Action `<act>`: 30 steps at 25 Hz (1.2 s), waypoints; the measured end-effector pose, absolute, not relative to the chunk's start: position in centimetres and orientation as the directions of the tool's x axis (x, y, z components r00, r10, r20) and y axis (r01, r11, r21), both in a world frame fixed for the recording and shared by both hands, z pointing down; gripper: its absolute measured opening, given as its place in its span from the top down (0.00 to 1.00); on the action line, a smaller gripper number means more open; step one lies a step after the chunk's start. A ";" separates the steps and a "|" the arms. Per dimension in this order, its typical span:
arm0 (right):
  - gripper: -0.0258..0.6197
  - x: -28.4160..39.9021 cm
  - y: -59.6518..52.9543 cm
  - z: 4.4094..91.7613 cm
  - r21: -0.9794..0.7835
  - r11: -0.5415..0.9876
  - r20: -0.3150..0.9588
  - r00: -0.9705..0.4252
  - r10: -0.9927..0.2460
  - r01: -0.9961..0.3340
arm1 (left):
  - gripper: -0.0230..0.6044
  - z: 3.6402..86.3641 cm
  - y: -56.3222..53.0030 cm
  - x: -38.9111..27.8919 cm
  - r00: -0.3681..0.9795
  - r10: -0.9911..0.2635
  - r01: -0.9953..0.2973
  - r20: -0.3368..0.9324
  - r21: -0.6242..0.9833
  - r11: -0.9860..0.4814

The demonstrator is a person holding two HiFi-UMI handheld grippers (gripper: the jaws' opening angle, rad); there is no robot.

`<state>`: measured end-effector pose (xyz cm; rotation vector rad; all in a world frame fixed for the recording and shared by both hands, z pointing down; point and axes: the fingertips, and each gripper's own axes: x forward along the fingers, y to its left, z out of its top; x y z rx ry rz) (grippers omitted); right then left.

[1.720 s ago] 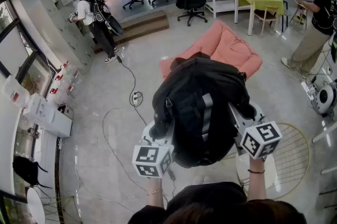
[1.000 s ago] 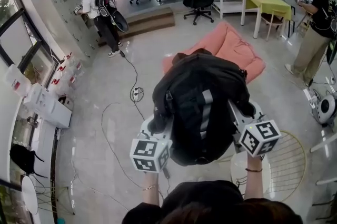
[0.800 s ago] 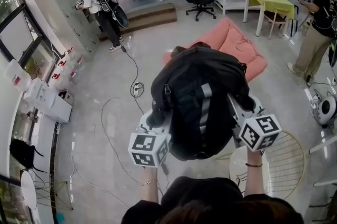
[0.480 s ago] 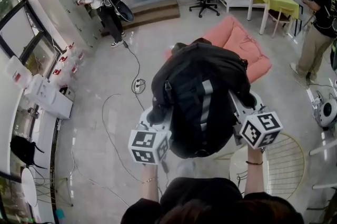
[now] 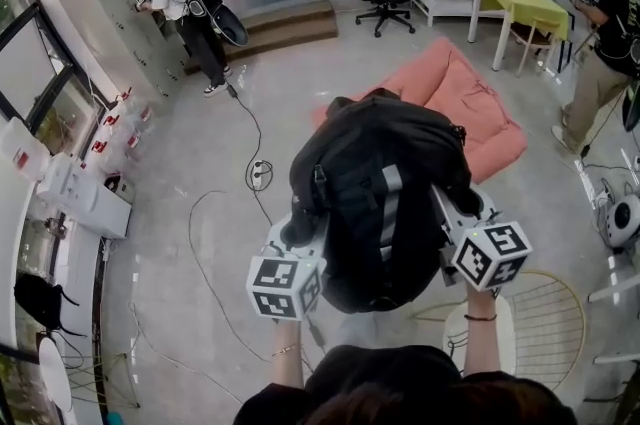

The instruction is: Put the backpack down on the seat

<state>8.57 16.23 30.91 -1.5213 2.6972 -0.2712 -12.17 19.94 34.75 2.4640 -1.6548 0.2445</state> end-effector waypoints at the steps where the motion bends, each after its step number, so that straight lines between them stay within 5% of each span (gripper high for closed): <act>1: 0.80 8.2 15.4 30.9 -0.168 0.503 0.058 -0.518 -0.854 -0.848 | 0.81 34.8 19.0 -12.6 0.377 -0.898 -0.925 0.225 0.046 -0.377; 30: 0.80 3.2 -3.8 29.7 -0.193 0.453 0.021 -0.466 -0.885 -0.870 | 0.81 33.1 -1.5 -17.9 0.447 -0.868 -0.891 0.215 0.018 -0.454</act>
